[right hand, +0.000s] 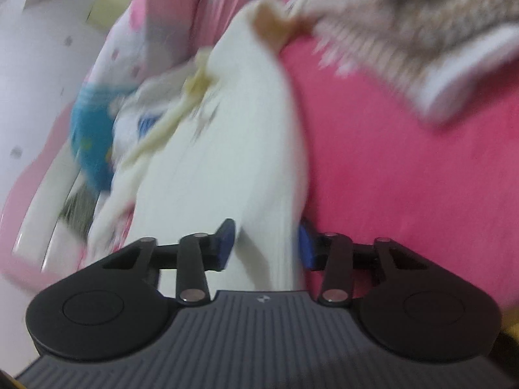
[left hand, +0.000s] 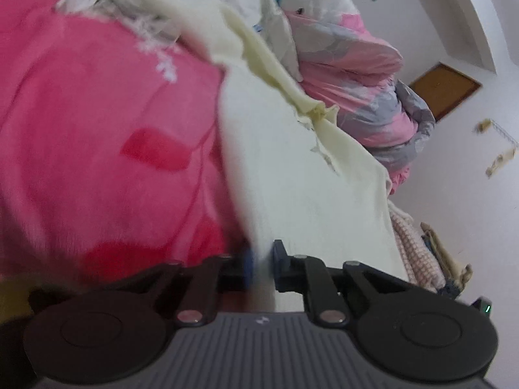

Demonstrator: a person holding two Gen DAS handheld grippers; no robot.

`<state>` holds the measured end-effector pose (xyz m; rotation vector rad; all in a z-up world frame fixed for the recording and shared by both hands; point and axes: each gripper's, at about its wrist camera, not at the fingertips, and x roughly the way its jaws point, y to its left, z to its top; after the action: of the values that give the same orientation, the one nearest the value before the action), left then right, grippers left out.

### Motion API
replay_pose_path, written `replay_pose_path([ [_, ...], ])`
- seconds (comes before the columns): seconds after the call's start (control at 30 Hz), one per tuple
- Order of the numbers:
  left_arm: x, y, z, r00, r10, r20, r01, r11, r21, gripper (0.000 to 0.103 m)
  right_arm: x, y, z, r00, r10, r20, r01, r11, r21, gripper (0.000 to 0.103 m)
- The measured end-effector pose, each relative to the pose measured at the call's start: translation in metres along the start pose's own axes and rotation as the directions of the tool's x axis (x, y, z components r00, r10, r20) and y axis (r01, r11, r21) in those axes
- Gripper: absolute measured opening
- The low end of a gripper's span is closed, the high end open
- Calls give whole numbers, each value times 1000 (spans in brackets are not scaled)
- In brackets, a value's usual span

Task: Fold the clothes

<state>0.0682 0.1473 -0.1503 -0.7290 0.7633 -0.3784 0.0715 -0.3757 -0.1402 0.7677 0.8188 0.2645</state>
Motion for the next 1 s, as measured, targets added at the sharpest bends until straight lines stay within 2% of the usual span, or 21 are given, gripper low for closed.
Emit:
replay_pose_path([
  [0.03,1,1,1,1000,-7,-5,7,1000,-21,9,1,3,-4,1000,5,-26,-5,1000,-12,21],
  [0.07,2,3,3,1000,-14,-11,14,999,-43,9,3,4,-5,999,7,-42,-8,1000,-18,11],
  [0.13,3,0,25,996,-86,-27,82,989,-121,8,8,6,8,997,47,-66,-46,999,26,8],
  [0.2,-16,-17,65,986,-165,37,168,977,-133,8,0,30,38,992,120,-27,-120,993,20,7],
  [0.27,-53,-48,101,972,-201,124,210,976,-58,7,-27,79,74,976,206,68,-200,976,-80,7],
  [0.33,-92,-79,129,954,-223,200,221,975,33,7,-65,127,96,942,304,146,-273,941,-199,6],
  [0.4,-119,-91,128,944,-230,237,215,973,88,7,-96,158,96,913,366,182,-303,905,-300,6],
  [0.43,-126,-89,119,945,-225,238,208,974,93,7,-105,163,88,907,377,187,-303,893,-332,6],
  [0.5,-126,-72,92,964,-163,208,150,986,77,7,-106,153,60,918,364,156,-297,894,-335,6],
  [0.6,-106,-29,44,993,-22,118,21,1000,12,7,-72,102,6,964,257,61,-239,948,-209,6],
  [0.67,-88,1,21,997,63,54,-62,998,-25,7,-42,59,-29,984,174,-25,-175,983,-61,6],
  [0.73,-75,20,8,994,112,8,-112,992,-51,7,-25,34,-49,987,143,-68,-141,989,34,5],
  [0.8,-81,21,7,995,92,25,-91,994,-55,7,-26,31,-52,987,147,-60,-144,988,54,5],
  [0.87,-96,8,8,996,62,68,-62,998,-7,7,-42,49,-45,984,175,-21,-175,985,-8,5],
  [0.93,-100,-4,7,994,67,86,-71,997,43,7,-58,71,-40,984,177,8,-175,979,-103,5],
  [1.0,-95,-9,3,993,87,77,-93,993,68,7,-60,75,-40,987,159,6,-157,978,-134,5],
])
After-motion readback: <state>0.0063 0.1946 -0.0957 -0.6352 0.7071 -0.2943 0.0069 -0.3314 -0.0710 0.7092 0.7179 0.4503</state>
